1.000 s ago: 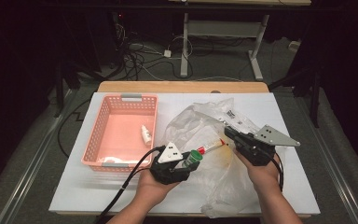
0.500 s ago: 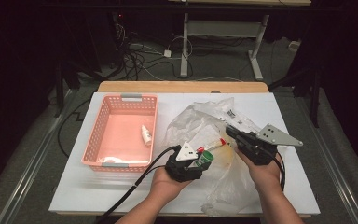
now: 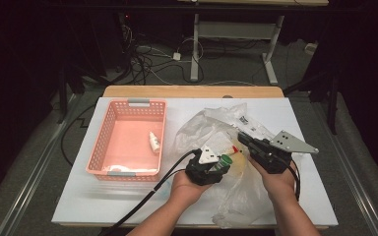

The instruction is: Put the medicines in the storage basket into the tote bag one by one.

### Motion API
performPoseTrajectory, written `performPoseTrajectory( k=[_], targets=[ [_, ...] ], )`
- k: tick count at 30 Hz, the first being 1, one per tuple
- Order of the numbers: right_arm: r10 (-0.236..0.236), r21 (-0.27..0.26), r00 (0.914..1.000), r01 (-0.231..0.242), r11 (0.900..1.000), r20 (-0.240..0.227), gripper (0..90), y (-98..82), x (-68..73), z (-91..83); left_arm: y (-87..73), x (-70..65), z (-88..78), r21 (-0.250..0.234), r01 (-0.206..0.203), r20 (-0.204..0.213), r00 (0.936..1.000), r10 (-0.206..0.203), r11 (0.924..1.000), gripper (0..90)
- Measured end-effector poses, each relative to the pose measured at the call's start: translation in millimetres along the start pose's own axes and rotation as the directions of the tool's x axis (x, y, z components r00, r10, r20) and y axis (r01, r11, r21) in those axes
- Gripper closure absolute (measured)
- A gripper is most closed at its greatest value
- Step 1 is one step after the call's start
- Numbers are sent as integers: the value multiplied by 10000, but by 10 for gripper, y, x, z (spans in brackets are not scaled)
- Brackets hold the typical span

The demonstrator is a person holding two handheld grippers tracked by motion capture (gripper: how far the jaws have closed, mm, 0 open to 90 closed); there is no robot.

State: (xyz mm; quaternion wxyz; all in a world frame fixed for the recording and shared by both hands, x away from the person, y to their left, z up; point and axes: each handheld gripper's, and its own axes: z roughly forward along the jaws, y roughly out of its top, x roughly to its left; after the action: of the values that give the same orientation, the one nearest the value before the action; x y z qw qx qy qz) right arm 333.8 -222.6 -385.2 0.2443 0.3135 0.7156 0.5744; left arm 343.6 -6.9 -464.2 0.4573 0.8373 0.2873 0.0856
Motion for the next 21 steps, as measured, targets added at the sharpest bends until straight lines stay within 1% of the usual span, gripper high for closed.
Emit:
performPoseTrajectory(
  k=[4,8,10,11,13,15,17,18,21],
  targets=[
    [-30,12,10000,30,10000,-42,900,-5,2,10,16,5,156,141,118,-37,9999,-118,9998,539],
    [-29,-4,10000,29,10000,-45,900,-7,0,11,68,-7,293,251,-46,-213,9998,52,9997,539],
    [-10,-4,10000,10,10000,-24,900,-6,-4,7,90,-1,349,271,-1,-295,9996,9,9996,538],
    [20,-24,10000,-20,10000,-15,900,-5,-5,5,98,-1,371,222,85,-282,9996,-79,9997,538],
    [-24,-45,10000,24,10000,-25,900,-1,-12,-2,106,-8,396,145,-6,-296,9996,10,9999,538],
    [-1,-63,10000,1,10000,-6,900,2,-15,-8,101,-17,416,74,0,-316,9995,2,10000,538],
    [-14,-67,10000,14,10000,-18,900,-1,-22,-7,87,-20,441,97,46,-361,9993,-42,9999,538],
    [5,-44,10000,-6,10000,-11,900,-4,-20,-4,85,-17,442,155,-52,-317,9995,56,9999,538],
    [9,-26,10000,-9,10000,-37,900,-6,-6,4,86,-12,440,179,-11,-306,9995,16,9998,538]
  ],
)
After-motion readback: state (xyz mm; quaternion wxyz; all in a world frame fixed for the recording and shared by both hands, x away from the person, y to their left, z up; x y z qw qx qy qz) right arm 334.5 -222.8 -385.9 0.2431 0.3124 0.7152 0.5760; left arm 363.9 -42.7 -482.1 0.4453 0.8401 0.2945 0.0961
